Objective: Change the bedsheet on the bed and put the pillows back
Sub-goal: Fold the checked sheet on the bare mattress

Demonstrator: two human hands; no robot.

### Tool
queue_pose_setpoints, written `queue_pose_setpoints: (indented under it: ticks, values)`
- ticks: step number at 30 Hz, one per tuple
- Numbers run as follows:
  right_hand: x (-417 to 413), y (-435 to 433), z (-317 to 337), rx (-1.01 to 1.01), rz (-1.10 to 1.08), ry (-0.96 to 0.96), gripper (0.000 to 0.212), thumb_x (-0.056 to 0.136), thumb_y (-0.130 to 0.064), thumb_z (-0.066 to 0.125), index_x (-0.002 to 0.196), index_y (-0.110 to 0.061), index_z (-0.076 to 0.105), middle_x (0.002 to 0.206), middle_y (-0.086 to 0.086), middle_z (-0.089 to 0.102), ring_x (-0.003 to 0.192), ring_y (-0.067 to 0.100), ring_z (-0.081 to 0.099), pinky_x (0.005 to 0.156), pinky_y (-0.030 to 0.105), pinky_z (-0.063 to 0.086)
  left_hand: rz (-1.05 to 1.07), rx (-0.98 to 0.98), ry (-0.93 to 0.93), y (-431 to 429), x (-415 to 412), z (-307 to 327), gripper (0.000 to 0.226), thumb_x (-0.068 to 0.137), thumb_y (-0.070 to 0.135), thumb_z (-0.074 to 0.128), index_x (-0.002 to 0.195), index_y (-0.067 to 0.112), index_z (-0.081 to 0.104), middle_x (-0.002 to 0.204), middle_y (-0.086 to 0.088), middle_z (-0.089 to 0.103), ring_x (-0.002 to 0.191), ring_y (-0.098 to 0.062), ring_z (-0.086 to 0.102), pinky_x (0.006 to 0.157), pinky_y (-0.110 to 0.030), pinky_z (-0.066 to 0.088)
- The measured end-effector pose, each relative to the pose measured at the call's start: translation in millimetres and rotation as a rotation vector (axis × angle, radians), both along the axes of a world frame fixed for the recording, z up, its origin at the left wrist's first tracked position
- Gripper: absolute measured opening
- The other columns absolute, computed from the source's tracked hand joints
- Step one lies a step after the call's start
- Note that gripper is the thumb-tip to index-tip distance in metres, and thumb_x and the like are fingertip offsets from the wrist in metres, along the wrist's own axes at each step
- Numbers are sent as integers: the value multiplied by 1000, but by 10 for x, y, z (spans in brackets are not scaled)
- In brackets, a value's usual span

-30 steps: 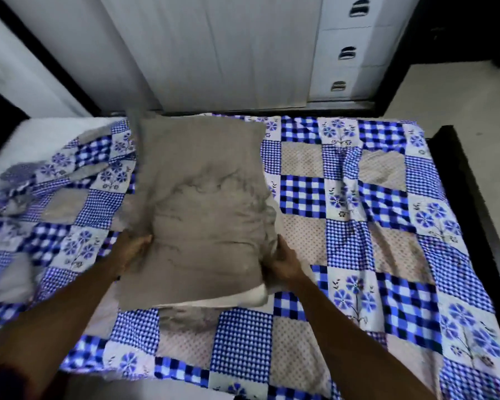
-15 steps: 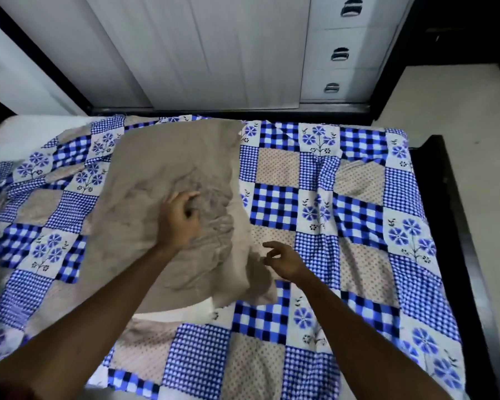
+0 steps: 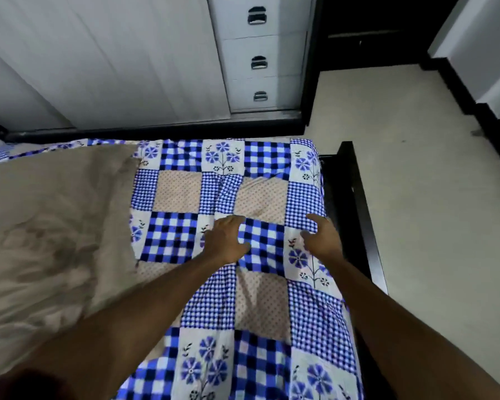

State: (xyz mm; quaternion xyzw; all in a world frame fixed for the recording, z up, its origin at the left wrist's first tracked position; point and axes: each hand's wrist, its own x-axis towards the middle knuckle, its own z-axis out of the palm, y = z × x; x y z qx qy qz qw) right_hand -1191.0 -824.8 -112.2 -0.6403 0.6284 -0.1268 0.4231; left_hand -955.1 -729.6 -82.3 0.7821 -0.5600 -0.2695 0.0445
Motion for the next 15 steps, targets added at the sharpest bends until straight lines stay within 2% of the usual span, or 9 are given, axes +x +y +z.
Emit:
queue_pose_setpoints:
  ticks: [4,8,13,15]
  values:
    - [-19,-451,-131,-35,84,25,58,90,-18,69,144,-9,50,148,15,47,137,32,44,112,39,35,-52,89,54,-548,-109,-182,89,84,40,77,155,20,28,164,-5,22,150,-29,21,116,-52,29]
    - [139,-845,-365,-97,93,44,69,92,-27,67,153,-12,38,157,13,36,142,34,37,115,43,33,-121,188,-33,-1084,-86,-466,113,71,55,83,158,29,16,167,-4,10,153,-32,8,117,-61,23]
    - [296,-1297,-585,-177,59,36,71,97,-33,62,157,-14,28,161,12,30,144,38,30,116,47,31,-196,104,-184,-1658,-104,-613,125,60,55,89,158,34,14,167,-3,5,152,-36,5,112,-70,22]
    - [326,-1451,-714,-204,50,59,70,98,-35,59,156,-15,28,159,12,33,139,40,34,113,47,33,-180,83,-148,-1953,-30,-683,128,59,58,89,158,34,12,167,-6,2,152,-37,4,113,-69,22]
